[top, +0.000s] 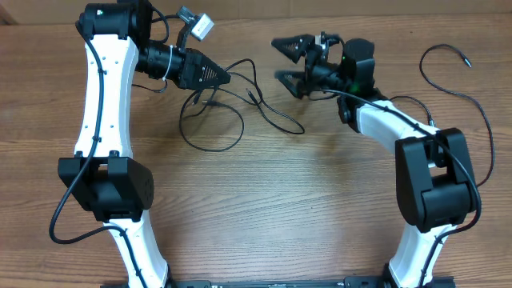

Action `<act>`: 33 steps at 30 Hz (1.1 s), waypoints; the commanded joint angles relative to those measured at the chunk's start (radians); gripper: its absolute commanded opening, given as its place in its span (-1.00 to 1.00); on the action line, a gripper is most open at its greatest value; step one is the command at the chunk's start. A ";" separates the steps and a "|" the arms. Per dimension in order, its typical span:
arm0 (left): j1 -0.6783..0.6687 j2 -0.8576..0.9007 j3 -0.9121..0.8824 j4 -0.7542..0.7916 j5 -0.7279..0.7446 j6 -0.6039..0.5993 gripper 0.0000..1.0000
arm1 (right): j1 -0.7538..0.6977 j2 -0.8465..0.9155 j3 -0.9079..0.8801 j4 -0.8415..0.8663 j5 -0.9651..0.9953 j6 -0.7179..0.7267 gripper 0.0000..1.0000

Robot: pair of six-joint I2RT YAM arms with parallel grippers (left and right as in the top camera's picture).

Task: Untangle cables

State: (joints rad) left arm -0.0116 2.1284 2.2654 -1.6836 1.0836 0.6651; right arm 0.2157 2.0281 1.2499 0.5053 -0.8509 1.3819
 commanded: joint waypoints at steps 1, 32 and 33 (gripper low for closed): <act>-0.002 -0.004 0.021 -0.003 0.005 0.031 -0.92 | -0.016 -0.023 0.002 -0.071 -0.192 -0.149 1.00; -0.039 -0.003 0.020 0.005 -0.010 0.015 -0.92 | 0.163 -0.023 0.001 -0.361 0.150 -1.317 0.67; -0.040 -0.003 0.020 0.005 -0.010 0.015 -0.91 | 0.167 -0.023 0.001 -0.361 0.162 -1.317 0.66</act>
State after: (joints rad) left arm -0.0391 2.1284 2.2654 -1.6791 1.0618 0.6647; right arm 0.3721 2.0281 1.2491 0.1394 -0.7860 0.0910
